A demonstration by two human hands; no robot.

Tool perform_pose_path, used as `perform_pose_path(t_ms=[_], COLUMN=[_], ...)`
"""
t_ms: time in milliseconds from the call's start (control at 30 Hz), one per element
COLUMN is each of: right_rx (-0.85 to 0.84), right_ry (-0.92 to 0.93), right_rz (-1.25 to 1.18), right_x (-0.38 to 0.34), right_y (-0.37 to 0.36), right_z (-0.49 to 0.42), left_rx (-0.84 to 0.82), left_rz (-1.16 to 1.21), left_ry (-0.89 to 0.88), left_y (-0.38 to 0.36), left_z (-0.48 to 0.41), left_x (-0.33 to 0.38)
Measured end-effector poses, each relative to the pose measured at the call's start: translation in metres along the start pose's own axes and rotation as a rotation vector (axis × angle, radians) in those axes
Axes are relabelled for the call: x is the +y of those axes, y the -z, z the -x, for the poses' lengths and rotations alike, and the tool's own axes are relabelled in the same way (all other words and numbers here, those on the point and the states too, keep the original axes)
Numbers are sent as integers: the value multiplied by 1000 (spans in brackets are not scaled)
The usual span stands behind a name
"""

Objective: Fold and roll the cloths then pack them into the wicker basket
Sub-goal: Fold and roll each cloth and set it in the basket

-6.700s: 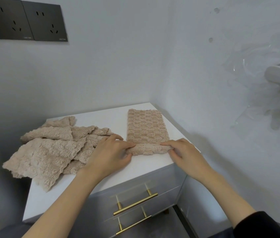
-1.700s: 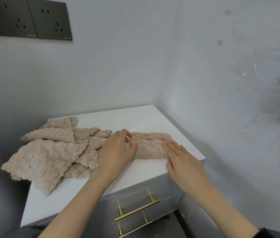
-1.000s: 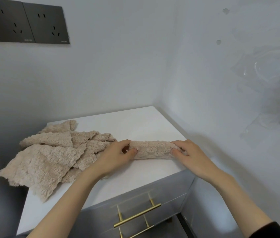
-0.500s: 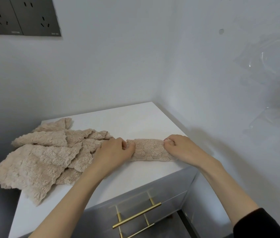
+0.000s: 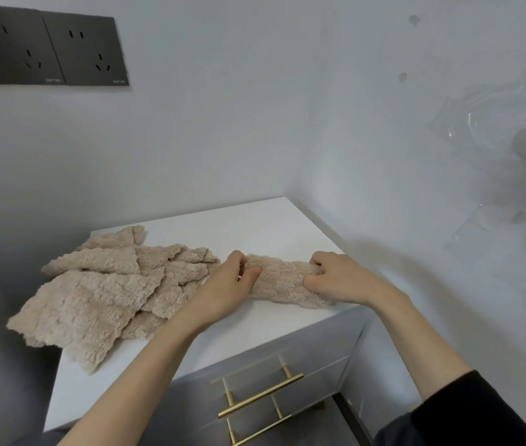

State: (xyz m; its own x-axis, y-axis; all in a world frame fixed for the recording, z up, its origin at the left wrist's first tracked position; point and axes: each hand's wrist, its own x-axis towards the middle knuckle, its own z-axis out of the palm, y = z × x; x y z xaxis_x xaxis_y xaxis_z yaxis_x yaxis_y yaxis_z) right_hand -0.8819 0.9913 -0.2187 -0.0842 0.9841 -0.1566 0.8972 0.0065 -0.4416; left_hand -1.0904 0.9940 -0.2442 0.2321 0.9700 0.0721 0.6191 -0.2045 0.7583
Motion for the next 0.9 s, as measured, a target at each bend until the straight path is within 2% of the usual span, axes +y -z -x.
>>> perform_pose_path(t_ms=[167,267,400,533,667,900], right_rx=[120,144,143,104,63,108], right_ry=[79,95,62,7,-32,-128], right_rz=[-144,-147,-275,-416,-545,-725], right_x=[0,4,14,26,43,85], right_y=[26,38,45,48,44,26], right_z=[31,59,104,152,189,256], left_rx=[22,16,-48,-134,-227,-357], left_rz=[338,410,528,505,371,346], left_ry=[-60,-79,-148,-206,-279,-322], left_y=[9,8,-4,-19,-42,-95], left_z=[16,29,48,64,82,110], left_x=[25,43,72,99,123,163])
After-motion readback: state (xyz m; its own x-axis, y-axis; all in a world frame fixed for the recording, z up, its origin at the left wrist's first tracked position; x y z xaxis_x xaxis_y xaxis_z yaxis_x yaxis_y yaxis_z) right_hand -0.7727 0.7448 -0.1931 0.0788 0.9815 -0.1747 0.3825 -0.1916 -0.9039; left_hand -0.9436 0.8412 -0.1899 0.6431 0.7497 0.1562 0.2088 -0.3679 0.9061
